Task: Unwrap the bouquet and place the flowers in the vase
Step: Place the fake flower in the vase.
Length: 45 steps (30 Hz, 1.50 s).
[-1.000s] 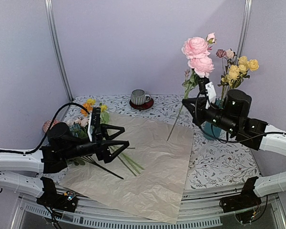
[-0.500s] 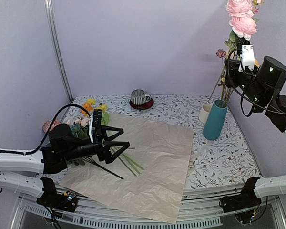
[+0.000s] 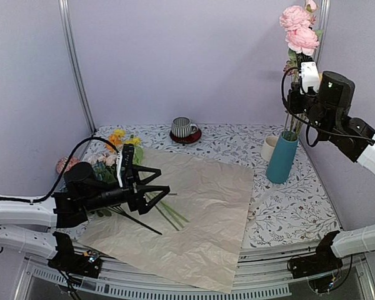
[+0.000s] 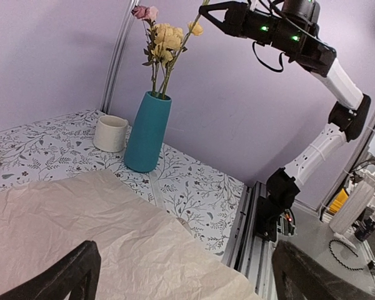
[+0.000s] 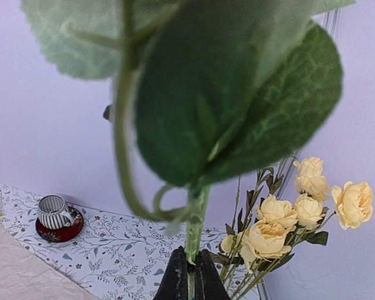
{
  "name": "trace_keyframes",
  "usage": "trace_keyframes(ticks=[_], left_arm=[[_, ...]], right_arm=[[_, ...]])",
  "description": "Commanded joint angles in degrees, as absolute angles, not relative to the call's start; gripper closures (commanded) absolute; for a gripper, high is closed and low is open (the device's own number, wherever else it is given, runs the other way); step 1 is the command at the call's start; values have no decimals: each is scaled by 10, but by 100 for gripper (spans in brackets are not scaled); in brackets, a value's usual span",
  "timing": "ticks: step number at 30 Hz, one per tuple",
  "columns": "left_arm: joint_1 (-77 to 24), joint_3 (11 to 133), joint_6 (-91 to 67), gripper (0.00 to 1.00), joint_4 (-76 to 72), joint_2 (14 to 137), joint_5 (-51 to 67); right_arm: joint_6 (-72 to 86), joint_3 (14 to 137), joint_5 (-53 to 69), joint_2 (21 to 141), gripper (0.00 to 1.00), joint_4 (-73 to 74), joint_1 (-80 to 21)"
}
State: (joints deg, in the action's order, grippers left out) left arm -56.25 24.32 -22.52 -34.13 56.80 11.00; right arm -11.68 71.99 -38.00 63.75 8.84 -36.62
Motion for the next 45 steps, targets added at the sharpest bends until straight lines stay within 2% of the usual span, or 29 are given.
trace_keyframes(ticks=[1,17,24,35,36,38,41,45], left_arm=[[-568,235,-220,2,-325,551,99],[-569,228,-225,2,-317,536,91],[-568,227,-228,3,-327,545,96],[-569,230,-228,3,-309,533,92],[-568,229,-228,3,-309,533,90],[-568,230,-228,3,-309,532,89],[-568,232,-228,3,-307,537,85],[-568,241,-227,3,-288,546,59]], right_arm=[[-115,714,-377,636,98,73,-345],[-107,715,-365,601,98,73,-327],[-66,697,-342,623,98,82,-320],[25,654,-278,667,97,101,-232],[29,656,-276,671,92,109,-228],[37,661,-276,676,77,123,-224],[42,662,-275,669,61,130,-224],[48,658,-263,652,58,142,-225]])
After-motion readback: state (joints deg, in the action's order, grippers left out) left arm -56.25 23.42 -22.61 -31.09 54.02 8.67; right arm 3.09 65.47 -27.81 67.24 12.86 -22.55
